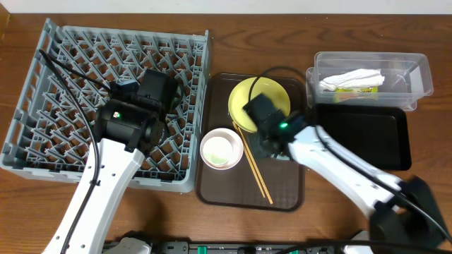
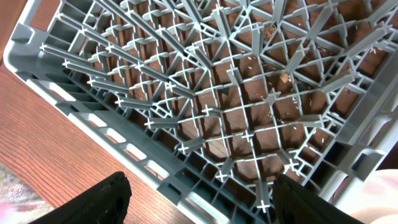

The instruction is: Sort waste into correct bins and load items into the dishwasher

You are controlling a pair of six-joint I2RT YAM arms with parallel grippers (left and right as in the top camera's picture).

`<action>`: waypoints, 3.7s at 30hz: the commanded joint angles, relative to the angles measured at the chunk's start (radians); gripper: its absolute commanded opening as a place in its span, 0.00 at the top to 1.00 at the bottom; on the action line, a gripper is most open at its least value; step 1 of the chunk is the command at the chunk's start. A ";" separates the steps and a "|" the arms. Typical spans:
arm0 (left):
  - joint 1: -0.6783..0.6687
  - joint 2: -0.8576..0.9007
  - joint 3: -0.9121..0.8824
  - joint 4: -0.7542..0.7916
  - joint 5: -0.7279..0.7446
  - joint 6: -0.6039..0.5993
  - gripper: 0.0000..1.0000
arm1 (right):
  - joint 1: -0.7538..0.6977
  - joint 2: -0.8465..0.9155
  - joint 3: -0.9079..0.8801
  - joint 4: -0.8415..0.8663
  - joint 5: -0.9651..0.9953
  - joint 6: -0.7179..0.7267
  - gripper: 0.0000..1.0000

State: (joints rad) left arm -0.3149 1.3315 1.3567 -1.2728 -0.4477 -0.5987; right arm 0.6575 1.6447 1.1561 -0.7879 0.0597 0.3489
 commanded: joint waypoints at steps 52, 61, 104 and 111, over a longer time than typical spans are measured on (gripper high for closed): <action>0.005 0.002 0.015 -0.006 -0.009 -0.005 0.24 | -1.159 0.011 -0.290 0.303 -1.430 -0.064 0.99; 0.005 0.002 0.015 -0.006 -0.009 -0.005 0.24 | -1.244 0.081 -0.290 0.332 -1.509 -0.064 0.99; 0.005 0.002 0.015 -0.006 -0.009 -0.005 0.24 | -1.422 0.089 -0.290 0.409 -1.598 -0.016 0.99; 0.005 0.002 0.015 -0.006 -0.009 -0.005 0.24 | -1.361 0.082 -0.288 0.416 -1.554 -0.077 0.99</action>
State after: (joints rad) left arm -0.3149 1.3315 1.3567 -1.2758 -0.4477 -0.5987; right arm -0.7227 1.7252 0.8680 -0.3725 -1.4952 0.3199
